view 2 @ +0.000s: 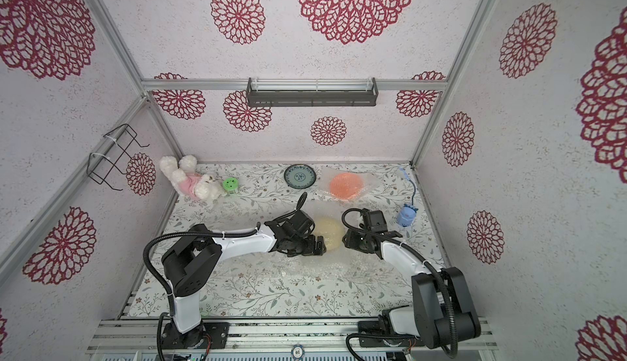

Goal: Unpack dinner plates from bubble wrap
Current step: Unwrap the bubble wrap.

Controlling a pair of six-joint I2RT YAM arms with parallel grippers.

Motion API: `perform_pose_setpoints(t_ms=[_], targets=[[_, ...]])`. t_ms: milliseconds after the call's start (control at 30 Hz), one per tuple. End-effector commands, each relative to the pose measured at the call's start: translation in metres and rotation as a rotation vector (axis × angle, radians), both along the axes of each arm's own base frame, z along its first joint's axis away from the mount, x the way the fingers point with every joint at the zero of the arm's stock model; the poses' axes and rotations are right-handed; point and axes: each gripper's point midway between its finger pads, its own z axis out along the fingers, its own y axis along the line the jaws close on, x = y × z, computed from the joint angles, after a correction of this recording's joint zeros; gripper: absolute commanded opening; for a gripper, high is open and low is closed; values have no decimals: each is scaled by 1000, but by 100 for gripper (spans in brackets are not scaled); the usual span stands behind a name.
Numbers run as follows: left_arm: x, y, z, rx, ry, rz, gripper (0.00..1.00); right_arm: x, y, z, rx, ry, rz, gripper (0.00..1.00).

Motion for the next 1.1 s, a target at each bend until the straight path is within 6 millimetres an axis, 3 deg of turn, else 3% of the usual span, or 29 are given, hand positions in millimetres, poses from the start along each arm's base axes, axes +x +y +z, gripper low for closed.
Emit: perform_pose_setpoints(t_ms=[0,33,67,233,433,733,867,967,1000,1067], targets=[[-11,12,-18,47,49,12,100,5,24,11,101,-24,87,47],[-13,14,-33,72,71,13,100,5,29,6,121,-6,96,46],[-14,15,-35,75,75,12,100,5,30,1,126,6,96,44],[-14,15,-36,76,77,18,100,6,19,-23,69,37,46,42],[-14,15,-37,73,79,17,100,2,18,-33,69,59,43,41],[-13,14,-30,64,66,18,99,2,-5,-60,-62,110,-44,18],[-13,16,-29,72,62,14,99,0,-4,-61,-46,110,-53,14],[-13,17,-29,77,62,14,99,-1,10,-49,46,78,-17,11],[-11,14,-14,50,40,13,99,0,15,-43,76,63,-2,10],[-12,13,-10,37,37,10,99,1,26,-30,142,43,29,8]])
